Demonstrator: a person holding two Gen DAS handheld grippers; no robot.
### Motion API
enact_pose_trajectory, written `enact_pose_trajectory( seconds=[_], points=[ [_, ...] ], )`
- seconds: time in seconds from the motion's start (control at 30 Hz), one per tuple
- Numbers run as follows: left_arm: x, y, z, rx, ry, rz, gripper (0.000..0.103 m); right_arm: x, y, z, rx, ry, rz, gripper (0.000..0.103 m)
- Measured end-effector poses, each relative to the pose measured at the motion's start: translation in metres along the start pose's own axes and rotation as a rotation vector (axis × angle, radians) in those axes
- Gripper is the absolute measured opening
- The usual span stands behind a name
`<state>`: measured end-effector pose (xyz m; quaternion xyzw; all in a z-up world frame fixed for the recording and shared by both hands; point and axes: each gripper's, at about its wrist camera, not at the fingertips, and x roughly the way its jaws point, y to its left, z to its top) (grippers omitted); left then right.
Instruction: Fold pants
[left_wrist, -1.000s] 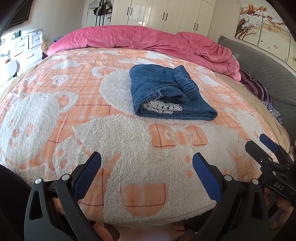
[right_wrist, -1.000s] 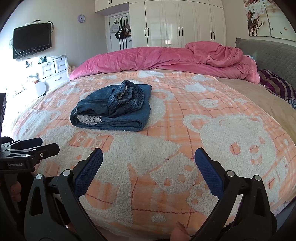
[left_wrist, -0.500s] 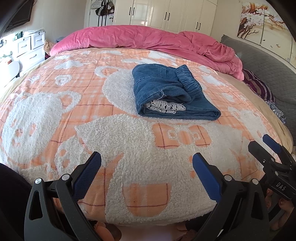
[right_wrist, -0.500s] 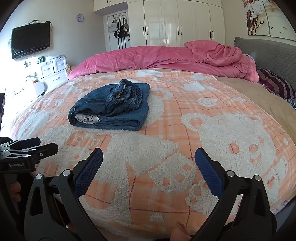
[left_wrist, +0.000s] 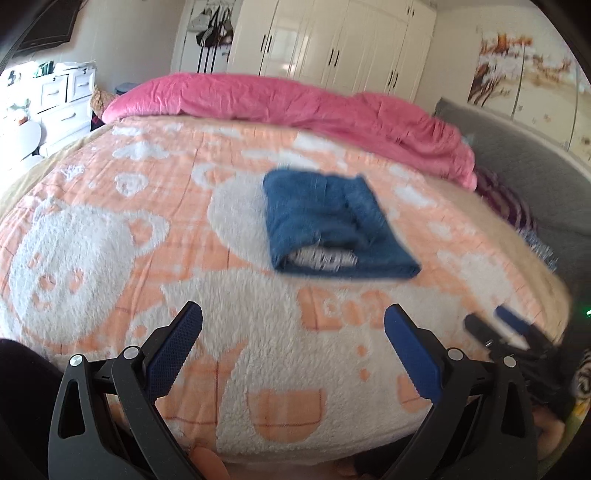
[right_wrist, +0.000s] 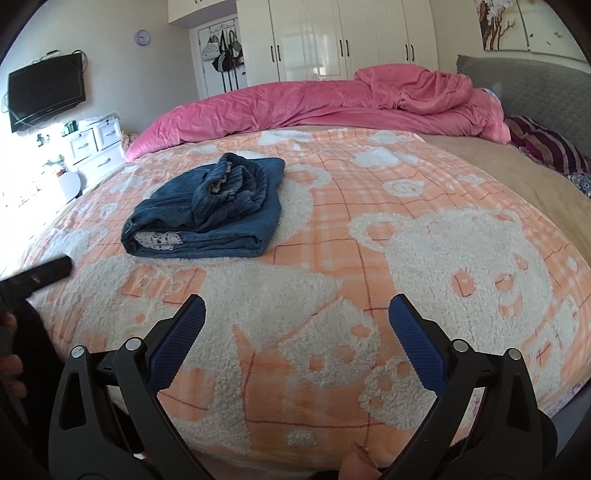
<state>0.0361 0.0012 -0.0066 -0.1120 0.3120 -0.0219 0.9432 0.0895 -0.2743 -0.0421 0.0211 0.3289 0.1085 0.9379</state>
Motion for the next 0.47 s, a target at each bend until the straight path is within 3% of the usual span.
enact_pose_trajectory(
  seconds=[0.13,0.27,0.33,0.37,0.43,0.47],
  points=[
    [-0.006,0.027,0.035,-0.074,-0.047,0.021,0.099,0.008,-0.043,0.019,0.095,0.011,-0.062,0.094],
    [0.045,0.088,0.092,-0.079,0.076,0.259,0.099,0.024,-0.112,0.051,0.172,0.024,-0.24,0.094],
    [0.087,0.129,0.116,-0.109,0.18,0.348,0.099,0.042,-0.153,0.068,0.204,0.099,-0.325,0.094],
    [0.102,0.145,0.124,-0.125,0.198,0.391,0.098,0.055,-0.179,0.079,0.229,0.156,-0.368,0.094],
    [0.127,0.17,0.136,-0.128,0.191,0.461,0.098,0.073,-0.217,0.092,0.277,0.189,-0.416,0.094],
    [0.146,0.186,0.142,-0.132,0.23,0.499,0.098,0.09,-0.241,0.101,0.298,0.218,-0.458,0.094]
  ],
)
